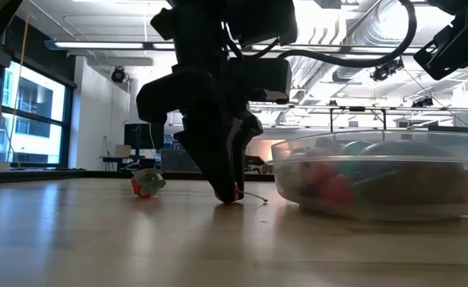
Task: Pick and placing Produce into tupperware
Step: Put the cherry into the transparent bin
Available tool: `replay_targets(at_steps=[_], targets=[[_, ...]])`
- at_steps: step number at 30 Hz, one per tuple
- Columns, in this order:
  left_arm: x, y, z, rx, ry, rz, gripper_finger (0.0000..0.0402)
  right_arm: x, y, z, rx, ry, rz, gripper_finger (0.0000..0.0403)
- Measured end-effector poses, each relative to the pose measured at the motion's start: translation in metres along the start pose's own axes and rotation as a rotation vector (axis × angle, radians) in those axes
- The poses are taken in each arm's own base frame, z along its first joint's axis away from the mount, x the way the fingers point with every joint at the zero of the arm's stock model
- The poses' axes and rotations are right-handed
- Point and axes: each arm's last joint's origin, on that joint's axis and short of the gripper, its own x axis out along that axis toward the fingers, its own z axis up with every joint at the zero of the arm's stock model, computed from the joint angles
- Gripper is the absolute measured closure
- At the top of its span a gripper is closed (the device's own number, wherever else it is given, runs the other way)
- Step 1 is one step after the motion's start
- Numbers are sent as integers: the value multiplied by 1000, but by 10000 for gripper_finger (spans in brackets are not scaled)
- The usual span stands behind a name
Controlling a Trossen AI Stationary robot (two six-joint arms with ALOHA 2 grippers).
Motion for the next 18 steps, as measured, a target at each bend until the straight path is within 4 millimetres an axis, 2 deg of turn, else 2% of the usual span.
replay_targets(at_steps=[12, 18], targets=[[-5, 2, -4, -3, 49, 28, 296, 0, 0, 0, 0, 0, 0, 352], [-34, 4, -3, 6, 52, 112, 296, 0, 0, 0, 0, 0, 0, 352]])
